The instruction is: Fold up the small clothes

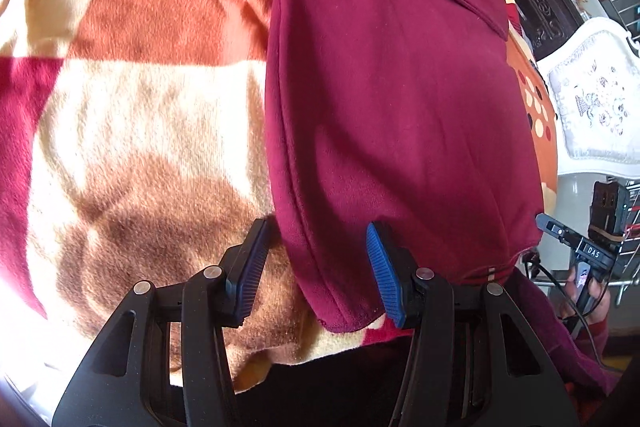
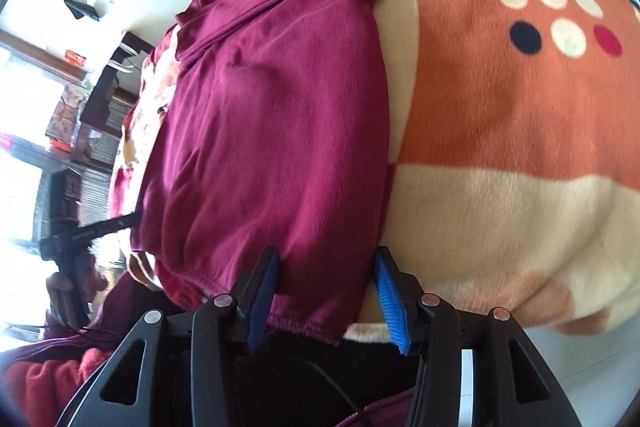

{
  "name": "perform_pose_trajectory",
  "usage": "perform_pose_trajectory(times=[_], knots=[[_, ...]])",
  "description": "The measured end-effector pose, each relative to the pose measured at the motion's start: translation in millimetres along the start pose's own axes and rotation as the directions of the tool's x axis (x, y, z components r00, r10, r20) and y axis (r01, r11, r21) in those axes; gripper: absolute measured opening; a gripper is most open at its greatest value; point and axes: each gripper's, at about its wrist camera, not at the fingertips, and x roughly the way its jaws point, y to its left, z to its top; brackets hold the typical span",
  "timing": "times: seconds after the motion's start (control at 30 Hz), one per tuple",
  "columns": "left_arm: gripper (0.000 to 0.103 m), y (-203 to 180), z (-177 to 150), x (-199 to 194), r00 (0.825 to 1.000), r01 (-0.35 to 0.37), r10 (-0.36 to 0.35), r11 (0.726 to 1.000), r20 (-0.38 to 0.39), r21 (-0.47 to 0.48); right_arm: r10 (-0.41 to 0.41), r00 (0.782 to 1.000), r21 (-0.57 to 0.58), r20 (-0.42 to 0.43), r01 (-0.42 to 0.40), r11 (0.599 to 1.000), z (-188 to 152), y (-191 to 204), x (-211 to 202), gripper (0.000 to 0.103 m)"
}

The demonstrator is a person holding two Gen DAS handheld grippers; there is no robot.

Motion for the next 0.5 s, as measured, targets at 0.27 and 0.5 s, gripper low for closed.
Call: perform_pose_trajectory(times=[0.27, 0.5], knots=[[0.050, -6, 8, 7, 0.999, 0.035, -0.035, 0.999, 0.008, 0.004, 0.053, 0.999, 0.040, -0.004, -0.052, 0.998, -4, -6, 1, 0.047], [0.019, -18, 17, 5, 0.999, 0.031, -0.033, 0.997, 0.030, 0.069, 0.062, 0.997, -0.025, 0.049, -0.061, 0.998, -9, 2, -6, 0.014]])
